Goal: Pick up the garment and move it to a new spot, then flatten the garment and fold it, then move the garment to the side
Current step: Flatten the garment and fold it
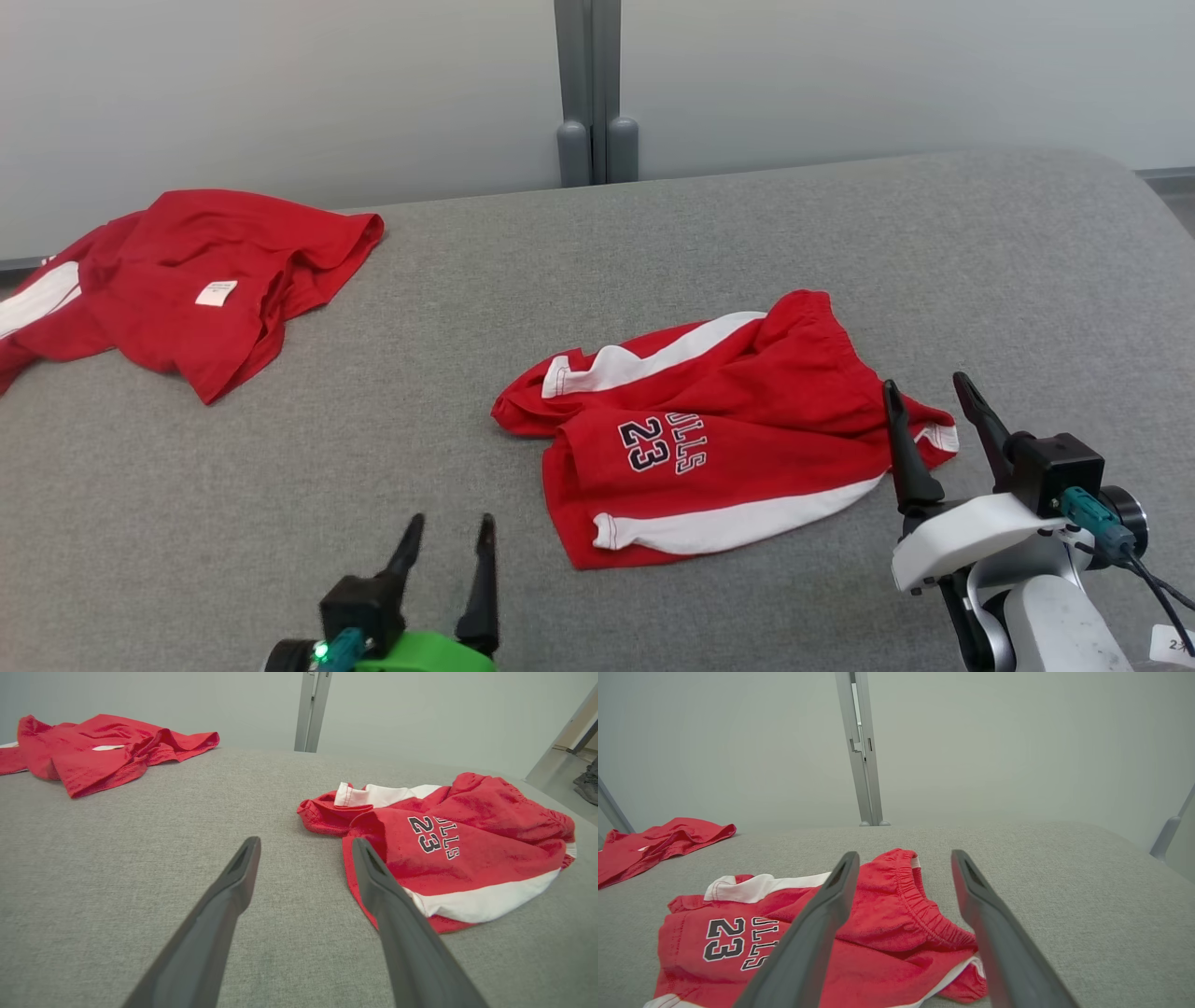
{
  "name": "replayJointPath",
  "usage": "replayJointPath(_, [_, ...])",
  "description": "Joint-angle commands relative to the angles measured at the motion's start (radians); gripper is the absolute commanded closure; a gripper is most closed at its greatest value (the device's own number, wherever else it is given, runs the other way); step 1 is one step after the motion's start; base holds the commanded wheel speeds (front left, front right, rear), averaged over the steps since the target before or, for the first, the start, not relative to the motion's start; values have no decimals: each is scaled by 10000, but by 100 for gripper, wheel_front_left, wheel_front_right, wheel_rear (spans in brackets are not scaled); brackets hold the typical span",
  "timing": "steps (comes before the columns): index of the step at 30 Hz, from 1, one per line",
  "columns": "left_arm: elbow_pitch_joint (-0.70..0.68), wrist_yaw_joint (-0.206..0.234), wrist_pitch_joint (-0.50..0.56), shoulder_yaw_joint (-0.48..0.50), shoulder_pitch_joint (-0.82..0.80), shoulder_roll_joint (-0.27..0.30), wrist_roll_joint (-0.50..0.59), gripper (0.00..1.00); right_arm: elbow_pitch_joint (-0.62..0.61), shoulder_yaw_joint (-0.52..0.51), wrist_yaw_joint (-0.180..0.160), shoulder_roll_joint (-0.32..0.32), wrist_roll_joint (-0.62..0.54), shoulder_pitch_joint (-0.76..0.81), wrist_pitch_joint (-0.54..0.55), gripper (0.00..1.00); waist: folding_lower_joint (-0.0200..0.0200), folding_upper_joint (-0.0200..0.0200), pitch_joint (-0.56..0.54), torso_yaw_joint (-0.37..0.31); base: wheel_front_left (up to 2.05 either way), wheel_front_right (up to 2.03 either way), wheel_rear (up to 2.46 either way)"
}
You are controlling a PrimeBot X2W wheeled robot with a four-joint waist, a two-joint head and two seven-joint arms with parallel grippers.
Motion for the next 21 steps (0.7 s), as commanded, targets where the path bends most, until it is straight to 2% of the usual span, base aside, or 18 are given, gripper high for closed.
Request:
replayJointPath(1, [64, -173, 281, -233, -301, 24, -54, 0, 16, -28, -14, -7, -19, 31, 14, 0, 0, 0, 104, -66, 0, 0, 0])
replayJointPath(6, [304, -623, 1579, -1267, -903, 29, -293, 0, 6, -18, -14, -7, -22, -97, 17, 0, 0, 0, 423, -302, 0, 0, 0])
replayJointPath(10, [694, -750, 2373, -1803, -1448, 32, -373, 0, 84, 41, -14, -10, 39, -267, -40, 0, 0, 0, 697, -619, 0, 0, 0])
replayJointPath(21, [1555, -233, 3098, -2130, -2179, 35, -1005, 0, 319, -116, -14, -7, 85, -478, -246, 0, 0, 0, 1203, -1309, 0, 0, 0])
